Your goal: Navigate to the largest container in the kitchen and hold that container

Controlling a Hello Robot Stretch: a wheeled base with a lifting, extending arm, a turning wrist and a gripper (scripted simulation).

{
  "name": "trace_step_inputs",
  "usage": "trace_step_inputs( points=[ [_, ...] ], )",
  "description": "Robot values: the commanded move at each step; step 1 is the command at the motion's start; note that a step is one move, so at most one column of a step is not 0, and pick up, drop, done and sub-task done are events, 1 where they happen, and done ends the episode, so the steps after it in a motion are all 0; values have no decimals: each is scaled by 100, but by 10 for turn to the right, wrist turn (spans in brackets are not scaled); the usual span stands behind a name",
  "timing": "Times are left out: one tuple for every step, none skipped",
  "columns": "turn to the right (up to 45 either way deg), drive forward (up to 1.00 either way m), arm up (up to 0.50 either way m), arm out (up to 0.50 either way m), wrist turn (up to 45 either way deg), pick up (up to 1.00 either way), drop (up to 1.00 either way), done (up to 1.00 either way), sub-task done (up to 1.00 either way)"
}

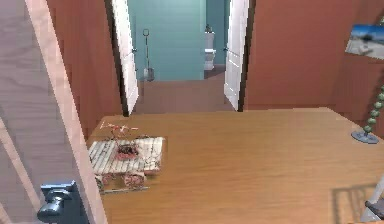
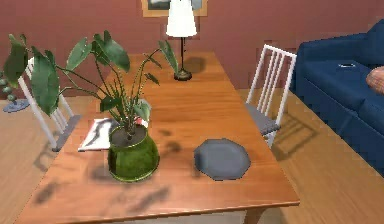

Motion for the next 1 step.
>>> trace_step_inputs(
  points=[
    [0, 25, 0, 0, 0, 0, 0, 0, 0]
  ],
)
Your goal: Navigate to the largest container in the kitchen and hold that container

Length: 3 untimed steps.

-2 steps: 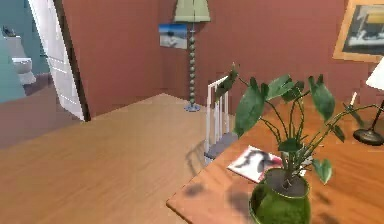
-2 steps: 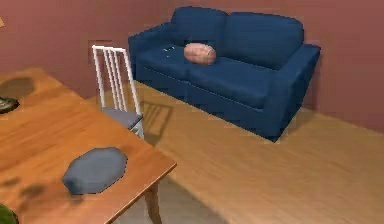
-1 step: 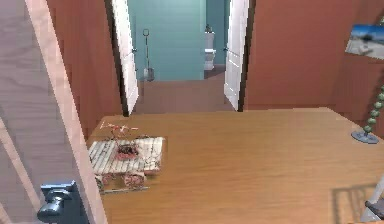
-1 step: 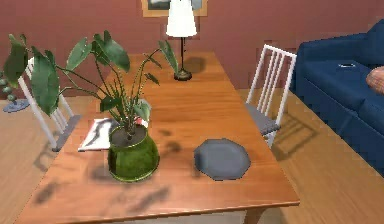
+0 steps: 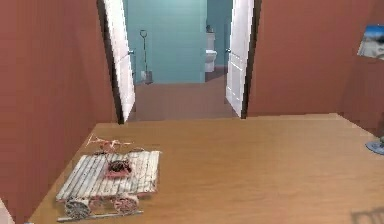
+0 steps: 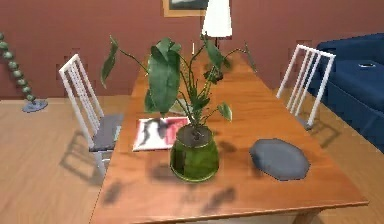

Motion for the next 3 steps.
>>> trace_step_inputs(
  points=[
    [30, 0, 0, 0, 0, 0, 0, 0, 0],
    [0, 100, 0, 0, 0, 0, 0, 0, 0],
    [0, 100, 0, 0, 0, 0, 0, 0, 0]
  ],
)
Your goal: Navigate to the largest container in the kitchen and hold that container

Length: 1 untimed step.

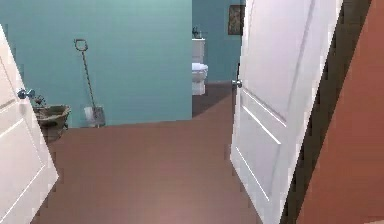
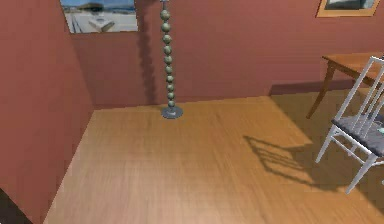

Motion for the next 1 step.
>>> trace_step_inputs(
  points=[
    [30, 0, 0, 0, 0, 0, 0, 0, 0]
  ],
)
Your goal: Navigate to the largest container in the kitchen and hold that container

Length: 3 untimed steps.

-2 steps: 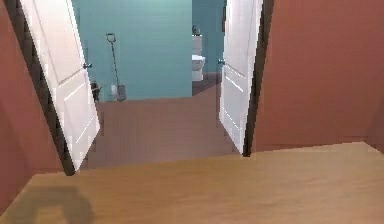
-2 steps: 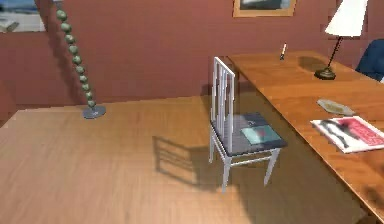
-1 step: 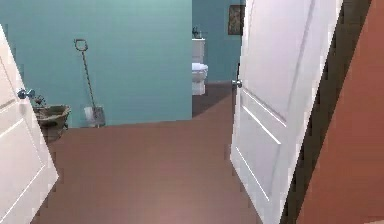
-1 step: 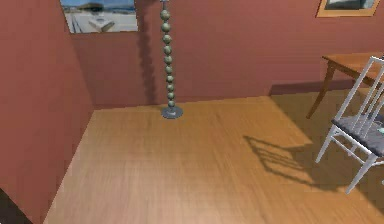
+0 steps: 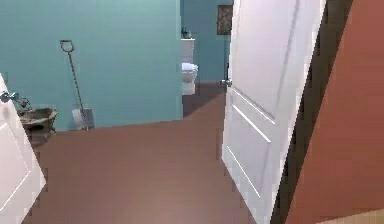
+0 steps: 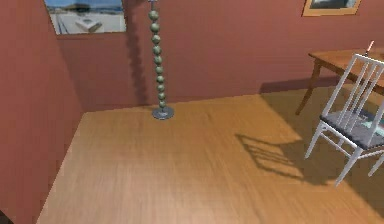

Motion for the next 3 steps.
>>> trace_step_inputs(
  points=[
    [-90, 0, 0, 0, 0, 0, 0, 0, 0],
    [0, 100, 0, 0, 0, 0, 0, 0, 0],
    [-30, 0, 0, 0, 0, 0, 0, 0, 0]
  ],
)
